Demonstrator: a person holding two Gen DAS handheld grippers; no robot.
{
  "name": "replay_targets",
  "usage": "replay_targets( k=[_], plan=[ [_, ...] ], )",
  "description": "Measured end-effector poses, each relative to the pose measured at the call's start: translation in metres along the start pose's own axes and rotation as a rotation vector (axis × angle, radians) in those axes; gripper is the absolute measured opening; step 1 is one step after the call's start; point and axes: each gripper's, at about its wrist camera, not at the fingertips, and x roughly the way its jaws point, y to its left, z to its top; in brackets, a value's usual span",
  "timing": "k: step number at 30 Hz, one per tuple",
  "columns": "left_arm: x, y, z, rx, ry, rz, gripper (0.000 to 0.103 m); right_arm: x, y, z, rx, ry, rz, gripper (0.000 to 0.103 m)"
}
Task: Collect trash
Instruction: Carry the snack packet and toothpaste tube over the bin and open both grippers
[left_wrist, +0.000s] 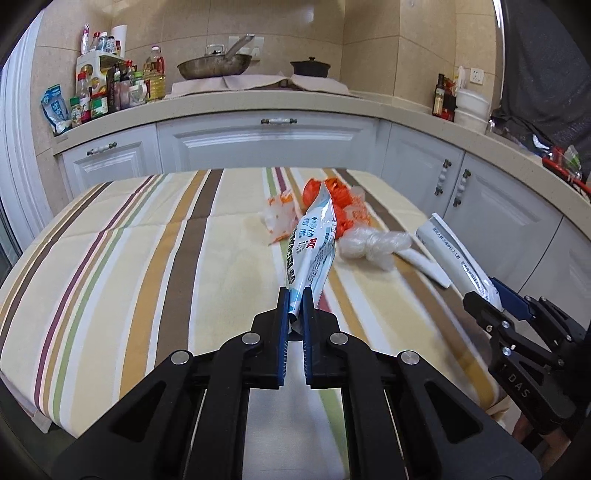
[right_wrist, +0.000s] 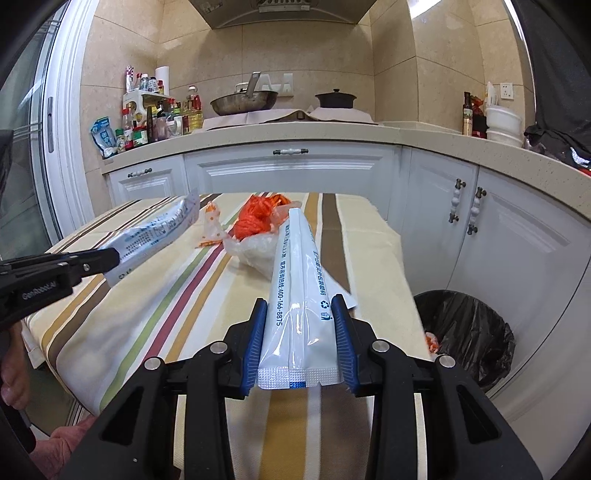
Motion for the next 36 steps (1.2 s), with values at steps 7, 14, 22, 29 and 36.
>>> replay_targets(
  k=[7,14,22,29,36],
  plan=[
    [-0.001,-0.031,0.02,0.032,-0.036,-0.059,0.006,-0.008,-0.028,0.009,0.02,-0.03,-0.075,0.036],
    [0.018,-0.082,0.034,0.082,-0.041,-0.124,0.006,-0.013,-0.078,0.015,0.055,-0.053,-0.191,0.036],
    [0.053,-0.159,0.047,0.152,-0.015,-0.197,0.006,-0.013,-0.14,0.02,0.093,-0.061,-0.294,0.036],
    [0.091,-0.224,0.057,0.205,0.028,-0.235,0.006,0.0,-0.186,0.017,0.125,-0.045,-0.327,0.036],
    [0.13,-0.269,0.065,0.254,0.053,-0.22,0.006,0.022,-0.219,0.008,0.16,-0.035,-0.331,0.036]
  ],
)
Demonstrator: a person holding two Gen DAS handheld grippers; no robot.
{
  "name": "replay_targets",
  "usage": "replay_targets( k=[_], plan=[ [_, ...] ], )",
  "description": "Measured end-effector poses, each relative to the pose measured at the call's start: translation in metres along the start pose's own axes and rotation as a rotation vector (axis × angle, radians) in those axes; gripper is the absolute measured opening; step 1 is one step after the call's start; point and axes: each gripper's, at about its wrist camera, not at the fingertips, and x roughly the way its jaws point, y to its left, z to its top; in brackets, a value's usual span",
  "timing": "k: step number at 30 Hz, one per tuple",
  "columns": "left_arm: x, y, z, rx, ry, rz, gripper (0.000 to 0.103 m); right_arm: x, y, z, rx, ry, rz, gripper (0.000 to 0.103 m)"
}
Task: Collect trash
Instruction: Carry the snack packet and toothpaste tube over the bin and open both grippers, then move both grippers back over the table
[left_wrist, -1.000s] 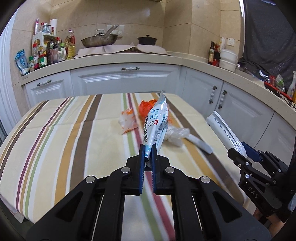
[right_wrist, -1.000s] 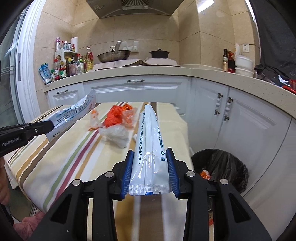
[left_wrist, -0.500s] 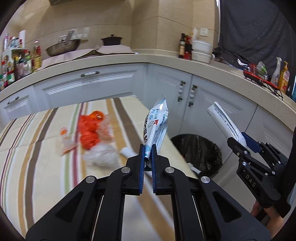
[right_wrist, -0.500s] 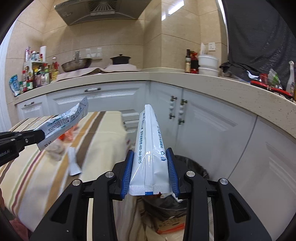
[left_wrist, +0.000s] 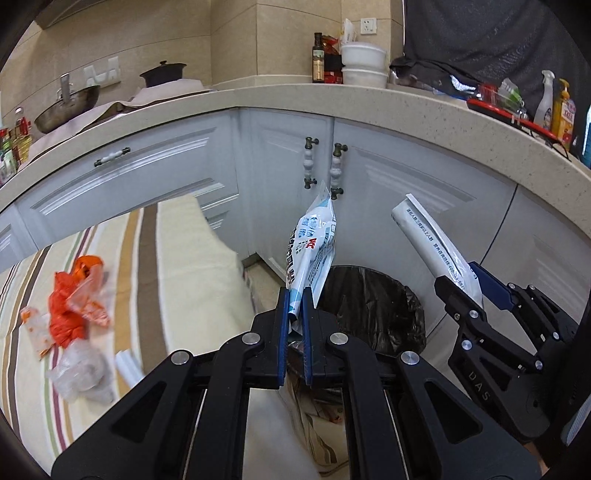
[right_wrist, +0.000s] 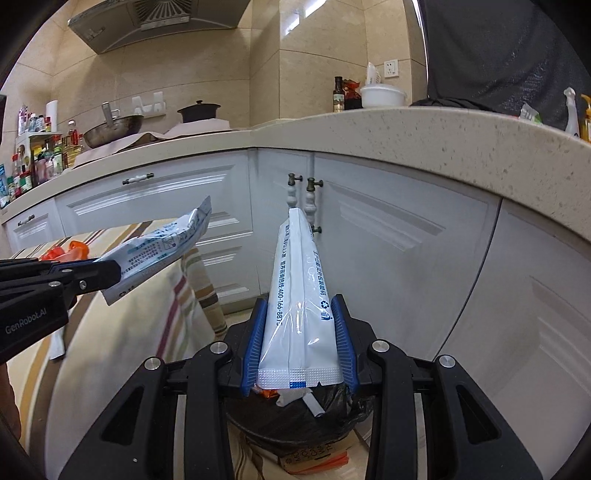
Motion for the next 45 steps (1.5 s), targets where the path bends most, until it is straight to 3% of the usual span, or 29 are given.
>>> replay_targets(
  k=[4,7,11,20,27,30,45],
  plan=[
    [0.034,-0.017,0.008,0.036,0.054,0.004,0.013,0.025,-0.015,-0.001,0.034,0.006,0.01,0.038],
    [0.05,-0.018,0.008,0.014,0.086,0.007,0.022,0.041,-0.024,-0.004,0.067,0.023,0.01,0.049],
    [0.05,-0.016,0.008,-0.006,0.08,0.0,0.04,0.046,-0.027,-0.008,0.075,0.031,0.003,0.049],
    [0.017,0.009,0.012,-0.048,0.027,-0.006,0.04,0.03,-0.023,-0.008,0.082,0.038,-0.004,0.05],
    [-0.026,0.046,0.002,-0.076,-0.022,0.037,0.042,0.005,0.002,0.001,0.071,0.017,0.031,0.052],
    [-0.043,0.07,-0.008,-0.101,-0.02,0.072,0.047,-0.006,0.018,0.004,0.067,0.013,0.068,0.052],
    [-0.094,0.187,-0.066,-0.248,0.023,0.256,0.048,-0.032,0.141,0.005,-0.078,0.044,0.299,0.053]
  ],
)
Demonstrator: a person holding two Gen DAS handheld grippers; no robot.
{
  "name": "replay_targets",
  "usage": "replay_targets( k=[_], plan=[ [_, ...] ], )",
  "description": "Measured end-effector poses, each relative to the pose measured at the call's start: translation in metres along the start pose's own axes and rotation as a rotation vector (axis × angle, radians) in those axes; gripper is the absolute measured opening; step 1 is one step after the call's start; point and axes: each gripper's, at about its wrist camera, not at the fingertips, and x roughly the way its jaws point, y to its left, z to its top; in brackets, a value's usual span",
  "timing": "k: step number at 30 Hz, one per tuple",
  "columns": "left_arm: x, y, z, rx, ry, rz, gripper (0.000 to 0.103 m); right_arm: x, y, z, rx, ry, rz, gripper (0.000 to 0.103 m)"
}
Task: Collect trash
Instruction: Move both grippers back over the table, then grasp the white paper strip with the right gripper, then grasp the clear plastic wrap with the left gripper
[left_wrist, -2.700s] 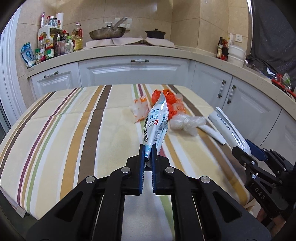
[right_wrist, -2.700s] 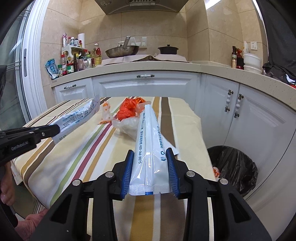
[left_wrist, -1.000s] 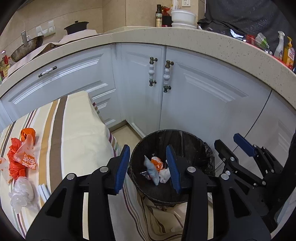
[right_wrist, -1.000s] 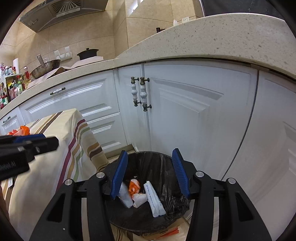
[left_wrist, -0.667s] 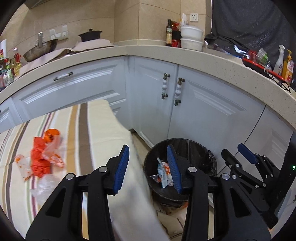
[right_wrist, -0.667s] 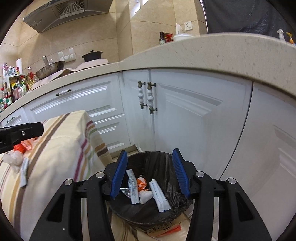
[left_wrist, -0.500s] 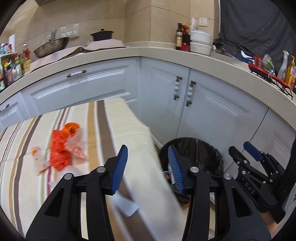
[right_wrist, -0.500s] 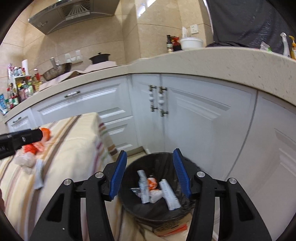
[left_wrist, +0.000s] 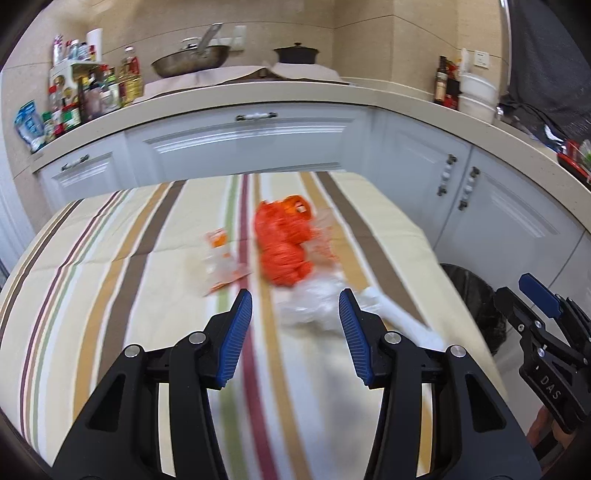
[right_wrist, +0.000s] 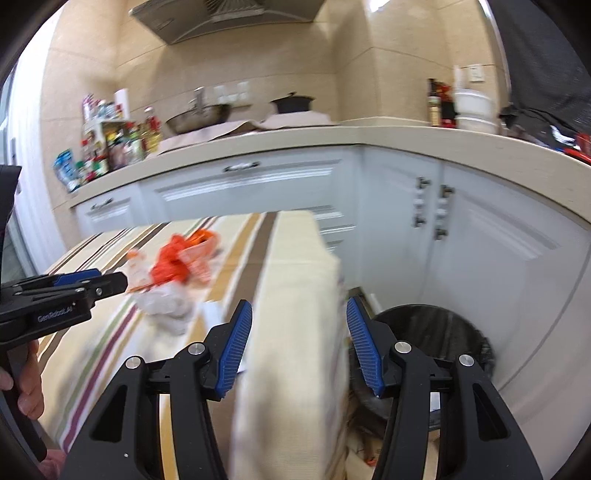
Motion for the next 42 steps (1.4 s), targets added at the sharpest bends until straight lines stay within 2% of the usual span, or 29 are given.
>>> replay_targets(
  k=[4,11,21,26,28,30,36,39,42],
  plan=[
    [-0.002,0.023,-0.009,-0.029,0.012,0.029,0.048,0.009,0.021,-0.005,-0.028,0.035,0.037,0.053],
    [0.001,0.053,-0.018,-0.069,0.036,0.055,0.048,0.02,0.04,-0.008,-0.066,0.092,0.053,0.053],
    [0.01,0.066,-0.025,-0.105,0.065,0.024,0.049,0.052,0.048,-0.012,-0.084,0.264,0.054,0.053],
    [0.013,0.064,-0.027,-0.11,0.07,0.008,0.049,0.061,0.049,-0.016,-0.081,0.325,0.06,0.04],
    [0.013,0.062,-0.027,-0.111,0.07,0.005,0.049,0.061,0.051,-0.016,-0.091,0.328,0.059,0.034],
    [0.013,0.061,-0.027,-0.107,0.071,0.004,0.049,0.061,0.052,-0.017,-0.093,0.328,0.07,0.021],
    [0.013,0.053,-0.027,-0.103,0.074,-0.01,0.049,0.055,0.055,-0.018,-0.089,0.308,0.084,0.021],
    [0.012,0.046,-0.026,-0.094,0.068,-0.018,0.056,0.046,0.053,-0.014,-0.071,0.264,0.078,0.021],
    [0.012,0.036,-0.023,-0.082,0.063,-0.039,0.056,0.037,0.047,-0.007,-0.056,0.213,0.059,0.021]
  ],
)
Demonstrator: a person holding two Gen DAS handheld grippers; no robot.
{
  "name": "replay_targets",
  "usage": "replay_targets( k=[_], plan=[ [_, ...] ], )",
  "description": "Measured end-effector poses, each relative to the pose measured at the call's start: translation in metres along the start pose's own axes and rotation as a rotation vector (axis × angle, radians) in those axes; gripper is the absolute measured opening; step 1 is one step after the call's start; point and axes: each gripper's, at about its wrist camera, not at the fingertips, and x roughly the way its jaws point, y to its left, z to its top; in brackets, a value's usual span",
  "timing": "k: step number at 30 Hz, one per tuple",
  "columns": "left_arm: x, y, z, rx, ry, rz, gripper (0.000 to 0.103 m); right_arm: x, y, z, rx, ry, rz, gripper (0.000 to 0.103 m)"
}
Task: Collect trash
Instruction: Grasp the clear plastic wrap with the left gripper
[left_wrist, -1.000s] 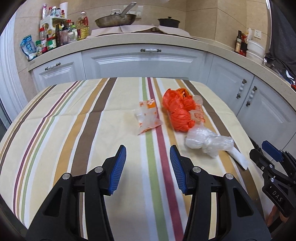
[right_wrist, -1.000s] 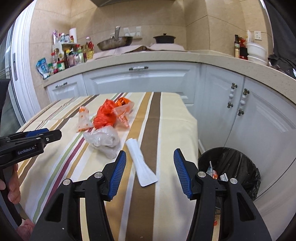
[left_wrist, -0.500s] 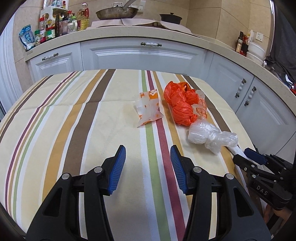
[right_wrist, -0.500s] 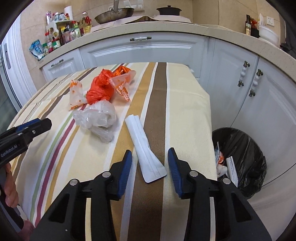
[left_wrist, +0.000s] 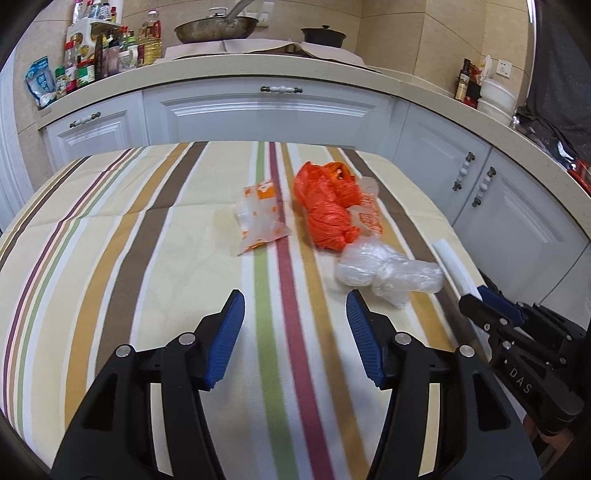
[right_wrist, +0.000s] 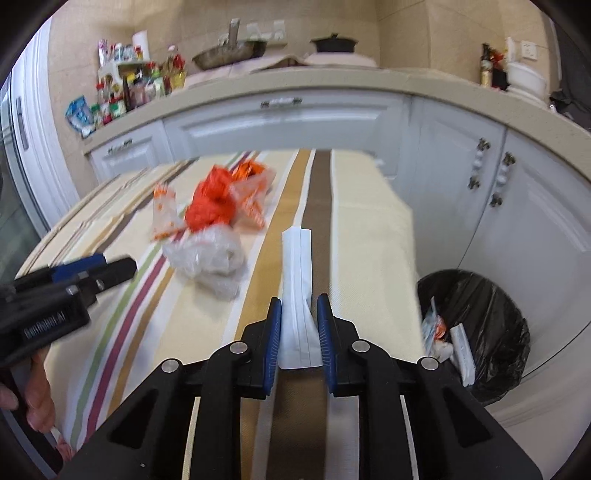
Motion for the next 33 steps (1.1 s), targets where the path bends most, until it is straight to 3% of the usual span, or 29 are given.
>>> replay_targets(
  k=[10,25,30,33],
  plan=[
    [0.006,-0.044,0.012,0.043,-0.022,-0.056,0.067,-0.017,-0.027,0.018,0.029,-0.103,-0.063,0.021],
    [0.031,-0.069,0.024,0.053,-0.01,-0.057,0.067,-0.014,-0.062,0.011,0.081,-0.109,-0.057,0.021],
    [0.04,-0.069,0.029,0.027,0.005,-0.047,0.076,-0.013,-0.07,0.011,0.092,-0.112,-0.062,0.021],
    [0.031,-0.072,0.03,0.036,-0.029,-0.049,0.083,-0.013,-0.074,0.011,0.098,-0.112,-0.064,0.021]
  ],
)
